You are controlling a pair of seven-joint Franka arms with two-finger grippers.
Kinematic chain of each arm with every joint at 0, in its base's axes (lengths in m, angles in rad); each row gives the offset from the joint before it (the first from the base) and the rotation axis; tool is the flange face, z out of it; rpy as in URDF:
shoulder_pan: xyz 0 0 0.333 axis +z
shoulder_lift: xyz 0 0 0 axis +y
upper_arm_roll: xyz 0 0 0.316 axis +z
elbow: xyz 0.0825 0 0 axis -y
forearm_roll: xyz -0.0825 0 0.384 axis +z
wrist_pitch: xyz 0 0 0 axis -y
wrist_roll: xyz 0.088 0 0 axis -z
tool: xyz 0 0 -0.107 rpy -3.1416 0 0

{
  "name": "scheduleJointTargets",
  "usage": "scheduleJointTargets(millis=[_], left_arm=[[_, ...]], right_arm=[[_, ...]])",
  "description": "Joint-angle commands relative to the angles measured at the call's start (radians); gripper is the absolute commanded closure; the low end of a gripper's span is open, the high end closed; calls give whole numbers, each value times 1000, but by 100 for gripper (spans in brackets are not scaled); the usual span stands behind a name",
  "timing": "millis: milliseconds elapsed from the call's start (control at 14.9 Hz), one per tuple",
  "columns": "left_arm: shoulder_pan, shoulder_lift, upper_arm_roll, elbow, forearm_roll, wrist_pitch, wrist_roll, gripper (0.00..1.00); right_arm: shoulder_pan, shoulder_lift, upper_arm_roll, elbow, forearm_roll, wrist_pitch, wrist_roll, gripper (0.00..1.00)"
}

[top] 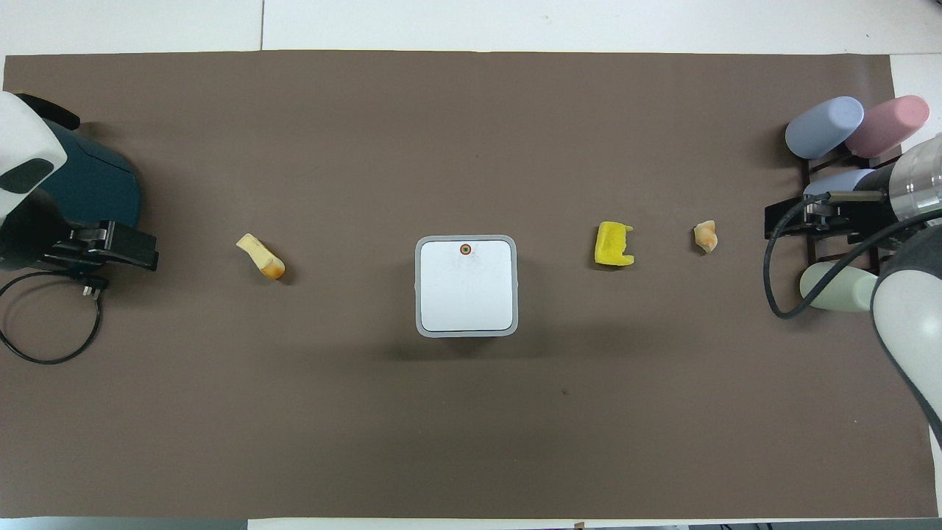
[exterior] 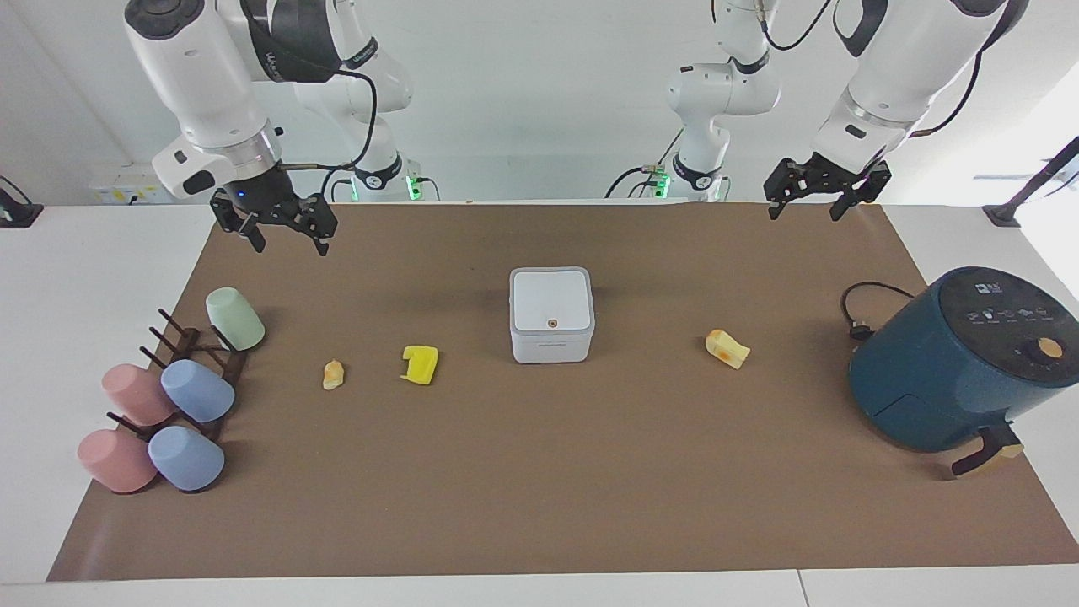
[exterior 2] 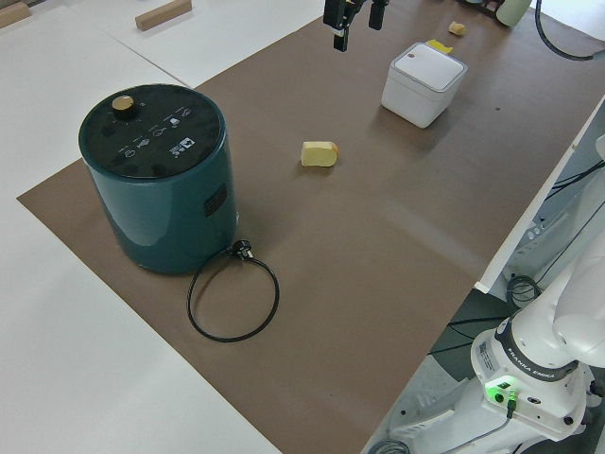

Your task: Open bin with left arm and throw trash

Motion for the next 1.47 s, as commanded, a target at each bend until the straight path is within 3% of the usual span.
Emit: scheduleJointTargets(millis=[0,737,871,938,1206,1407], left_arm=[[1,-17,2,-17,-7,17,-2,0],[-12,-17,-8,-25,-2,57,-5,0],[-47,-11,-21,-27,-9,95,-69,86],[-98,0,-21,-31,-24,121,-145,100],[-336,118,-21,-17,-47,315,-469,100],[-466,267,-21,29,-52,423,-620,100]], right_arm=[[-14,-26,4,-27,-11,21,-11,0],[-15,-27,4,-53,-11,47,-23,0],[-20,-21,4,-69,-5,74,-40,0],[-24,-14,4,-73,-3,88,-65,0],[-49,25,4,-138,0,208,-137,0],[-79,72,4,-188,3,323,-187,0]])
